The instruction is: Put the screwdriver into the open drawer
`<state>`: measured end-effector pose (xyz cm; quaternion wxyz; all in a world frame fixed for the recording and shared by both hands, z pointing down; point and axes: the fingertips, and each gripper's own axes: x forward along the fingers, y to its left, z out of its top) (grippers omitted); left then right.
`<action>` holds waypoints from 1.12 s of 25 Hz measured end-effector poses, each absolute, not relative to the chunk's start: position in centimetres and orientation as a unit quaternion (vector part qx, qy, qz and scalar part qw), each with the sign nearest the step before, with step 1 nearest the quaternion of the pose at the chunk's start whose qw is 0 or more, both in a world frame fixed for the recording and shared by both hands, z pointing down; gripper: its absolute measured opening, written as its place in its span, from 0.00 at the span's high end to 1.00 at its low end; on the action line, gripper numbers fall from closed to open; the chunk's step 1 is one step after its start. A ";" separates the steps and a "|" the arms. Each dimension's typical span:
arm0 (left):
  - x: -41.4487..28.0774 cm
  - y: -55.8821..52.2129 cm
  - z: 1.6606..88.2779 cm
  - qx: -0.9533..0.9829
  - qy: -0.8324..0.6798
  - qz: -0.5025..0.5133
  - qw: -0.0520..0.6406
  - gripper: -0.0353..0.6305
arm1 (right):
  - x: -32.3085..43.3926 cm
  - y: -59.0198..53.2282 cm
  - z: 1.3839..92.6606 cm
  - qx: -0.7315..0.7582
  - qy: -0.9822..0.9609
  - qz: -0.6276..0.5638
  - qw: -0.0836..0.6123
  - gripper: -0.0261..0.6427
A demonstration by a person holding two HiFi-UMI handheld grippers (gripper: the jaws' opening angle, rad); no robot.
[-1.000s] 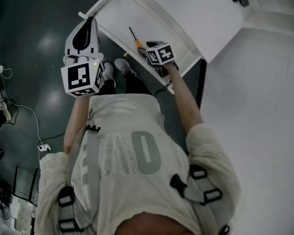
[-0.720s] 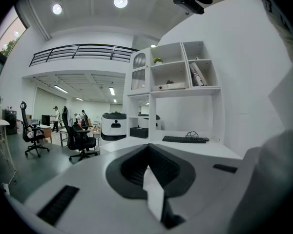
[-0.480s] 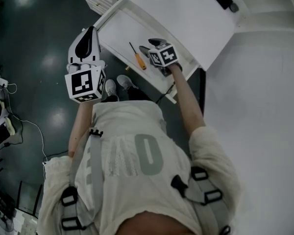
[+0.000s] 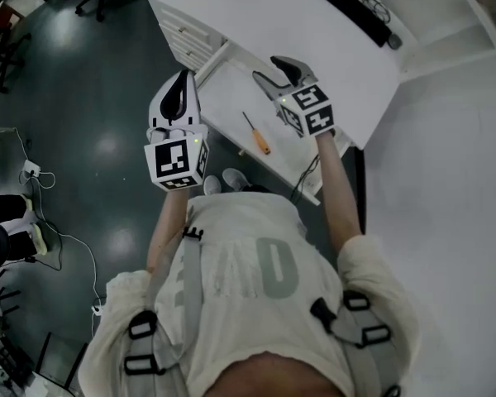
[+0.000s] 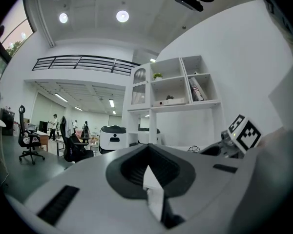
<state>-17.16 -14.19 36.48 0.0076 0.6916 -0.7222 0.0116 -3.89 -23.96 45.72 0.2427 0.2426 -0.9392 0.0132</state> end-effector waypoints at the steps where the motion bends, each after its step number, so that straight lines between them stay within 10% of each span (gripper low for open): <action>1: -17.3 -14.1 35.9 0.691 -0.723 0.010 0.004 0.94 | -4.6 -23.4 43.4 0.244 -0.945 -0.004 0.217 0.66; 11: -17.5 -12.1 30.0 0.684 -0.726 -0.010 -0.074 0.94 | -6.3 -16.4 32.0 0.287 -0.954 -0.075 0.043 0.93; 28: -17.4 -12.6 30.7 0.690 -0.721 -0.008 -0.058 0.94 | -4.2 -15.1 33.0 0.347 -0.936 -0.048 0.034 0.95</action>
